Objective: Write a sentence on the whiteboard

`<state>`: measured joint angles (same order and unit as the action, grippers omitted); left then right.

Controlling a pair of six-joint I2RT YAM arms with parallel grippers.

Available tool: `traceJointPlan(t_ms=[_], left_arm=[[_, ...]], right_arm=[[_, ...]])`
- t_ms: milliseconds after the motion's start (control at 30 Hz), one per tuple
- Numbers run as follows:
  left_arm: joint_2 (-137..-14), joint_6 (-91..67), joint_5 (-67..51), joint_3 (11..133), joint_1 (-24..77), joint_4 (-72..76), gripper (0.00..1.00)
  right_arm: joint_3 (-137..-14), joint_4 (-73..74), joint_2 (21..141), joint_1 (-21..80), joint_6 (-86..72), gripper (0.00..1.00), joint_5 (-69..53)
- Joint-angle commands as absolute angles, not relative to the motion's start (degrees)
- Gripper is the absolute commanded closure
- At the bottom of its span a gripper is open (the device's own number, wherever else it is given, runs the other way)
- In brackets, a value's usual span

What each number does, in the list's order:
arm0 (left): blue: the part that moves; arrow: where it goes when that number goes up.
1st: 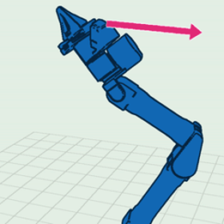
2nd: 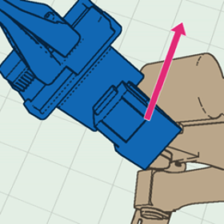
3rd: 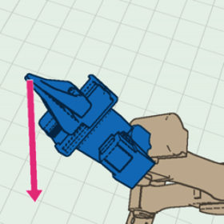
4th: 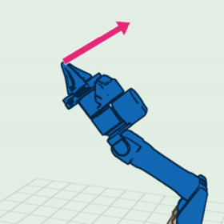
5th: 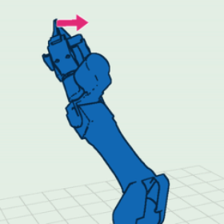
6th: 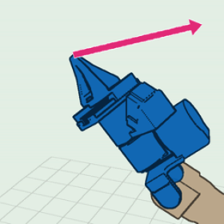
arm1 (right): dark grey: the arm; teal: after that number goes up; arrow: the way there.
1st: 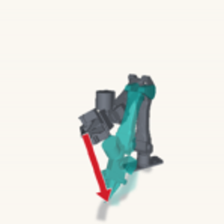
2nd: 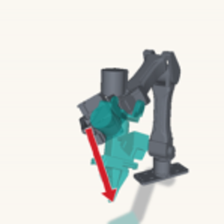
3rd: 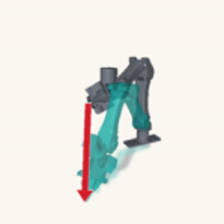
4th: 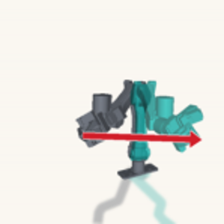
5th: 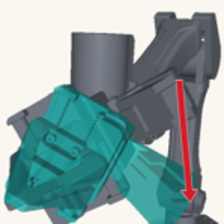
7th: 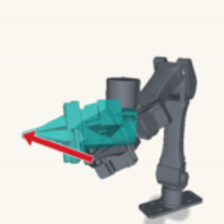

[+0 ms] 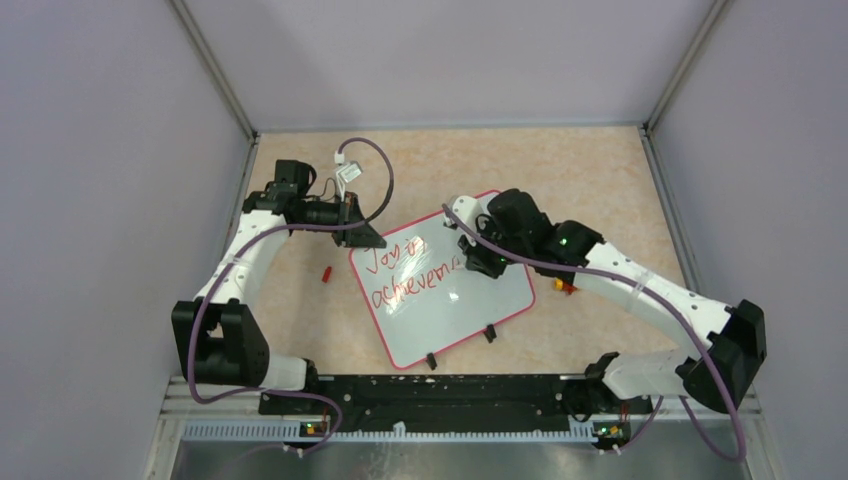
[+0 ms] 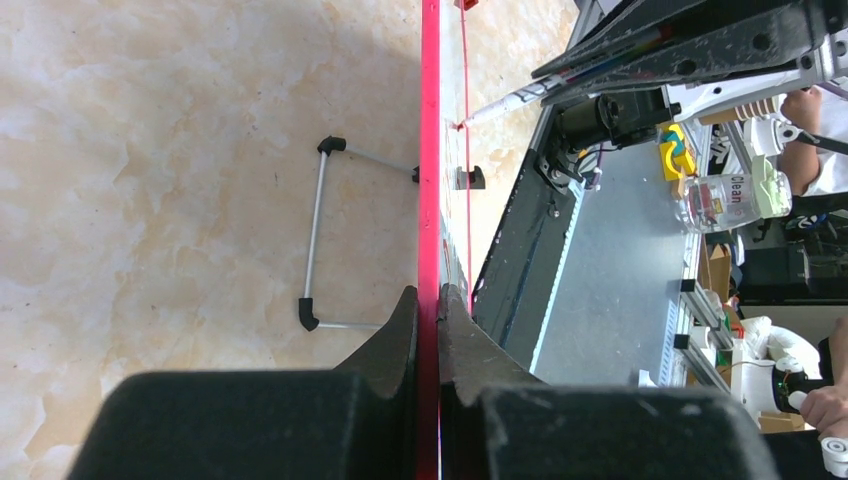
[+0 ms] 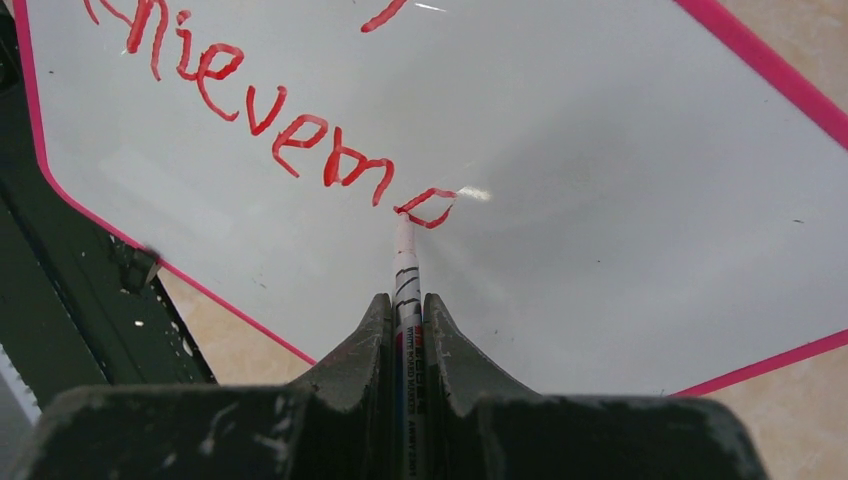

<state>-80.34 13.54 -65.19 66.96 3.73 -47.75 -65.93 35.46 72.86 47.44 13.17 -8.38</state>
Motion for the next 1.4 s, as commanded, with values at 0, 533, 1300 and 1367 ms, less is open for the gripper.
traceJointPlan(t_ms=[0, 533, 1300, 1367], left_arm=[[-79.8, 15.9, -60.1, 66.3, 3.5, -47.5, 1.0], [-80.0, 15.7, -60.2, 66.4, 3.6, -47.4, 1.0], [-79.4, 15.8, -60.2, 66.5, 3.6, -47.5, 1.0], [-79.5, 15.8, -60.1, 66.5, 3.6, -47.6, 1.0]], right_arm=[[-63.5, 35.1, 71.3, 48.1, 12.7, 1.0, -8.6], [-65.7, 37.5, 69.0, 46.2, 13.9, 1.0, -6.6], [-67.8, 36.2, 69.3, 44.6, 13.4, 1.0, -7.2], [-68.3, 36.1, 69.7, 44.6, 13.2, 1.0, -7.6]])
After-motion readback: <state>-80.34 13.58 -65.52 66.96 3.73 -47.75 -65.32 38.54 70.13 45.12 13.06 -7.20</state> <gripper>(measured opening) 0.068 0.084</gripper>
